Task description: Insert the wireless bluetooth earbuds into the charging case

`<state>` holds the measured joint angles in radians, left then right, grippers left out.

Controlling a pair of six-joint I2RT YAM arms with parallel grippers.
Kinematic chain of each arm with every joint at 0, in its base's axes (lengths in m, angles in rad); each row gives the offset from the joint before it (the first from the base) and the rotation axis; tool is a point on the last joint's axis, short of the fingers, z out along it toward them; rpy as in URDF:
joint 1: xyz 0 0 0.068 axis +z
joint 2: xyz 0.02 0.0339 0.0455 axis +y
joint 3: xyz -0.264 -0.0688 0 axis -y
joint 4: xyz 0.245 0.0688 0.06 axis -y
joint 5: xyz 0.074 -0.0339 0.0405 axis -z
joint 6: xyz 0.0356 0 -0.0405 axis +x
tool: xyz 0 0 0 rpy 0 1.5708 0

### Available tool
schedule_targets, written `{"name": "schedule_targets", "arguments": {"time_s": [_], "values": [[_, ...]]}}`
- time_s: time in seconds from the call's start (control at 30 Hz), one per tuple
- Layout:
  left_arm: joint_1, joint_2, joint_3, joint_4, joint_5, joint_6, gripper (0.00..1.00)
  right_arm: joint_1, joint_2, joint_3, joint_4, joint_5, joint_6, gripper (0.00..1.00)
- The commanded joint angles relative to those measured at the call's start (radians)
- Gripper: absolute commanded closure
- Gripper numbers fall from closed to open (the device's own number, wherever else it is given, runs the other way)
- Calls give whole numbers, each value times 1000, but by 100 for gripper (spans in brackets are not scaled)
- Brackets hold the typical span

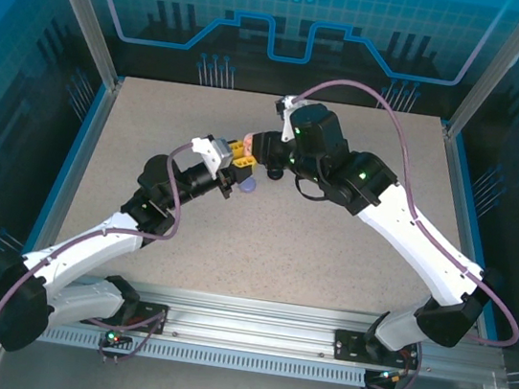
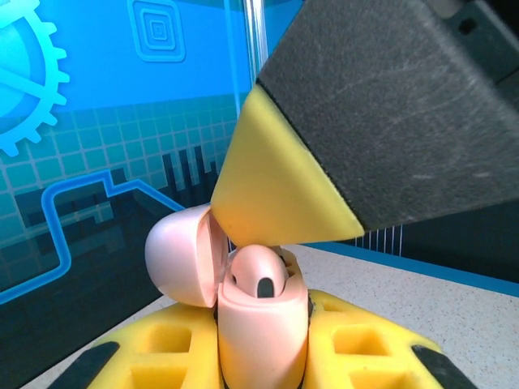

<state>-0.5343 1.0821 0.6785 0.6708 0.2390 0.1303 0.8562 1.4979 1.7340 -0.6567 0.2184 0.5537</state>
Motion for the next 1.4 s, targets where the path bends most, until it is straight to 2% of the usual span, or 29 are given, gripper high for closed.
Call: {"name": "schedule_targets", "arguments": {"time_s": [0.0, 0.1, 0.27, 0.67, 0.87, 1.07, 1.37], "values": [[-9, 6, 44, 43, 3, -2, 100, -4, -25, 16, -14, -25, 18, 51], [-8, 6, 42, 41, 5, -3, 100, -45, -63, 17, 16, -49, 47, 40], [-10, 6, 35, 41, 6, -4, 100, -110, -121, 12, 18, -110, 76, 31], [-12, 7, 22, 19, 34, -48, 100, -242, -152, -144, -11, -165, 91, 30], [-46, 44, 29, 25, 67, -71, 100, -295, -142, -188, -16, -187, 76, 29], [-100, 99, 51, 36, 80, -89, 100, -352, -80, -125, -83, -259, 24, 29], [-171, 176, 100, 43, 83, -89, 100, -364, 79, 63, -225, -352, -75, 30]]}}
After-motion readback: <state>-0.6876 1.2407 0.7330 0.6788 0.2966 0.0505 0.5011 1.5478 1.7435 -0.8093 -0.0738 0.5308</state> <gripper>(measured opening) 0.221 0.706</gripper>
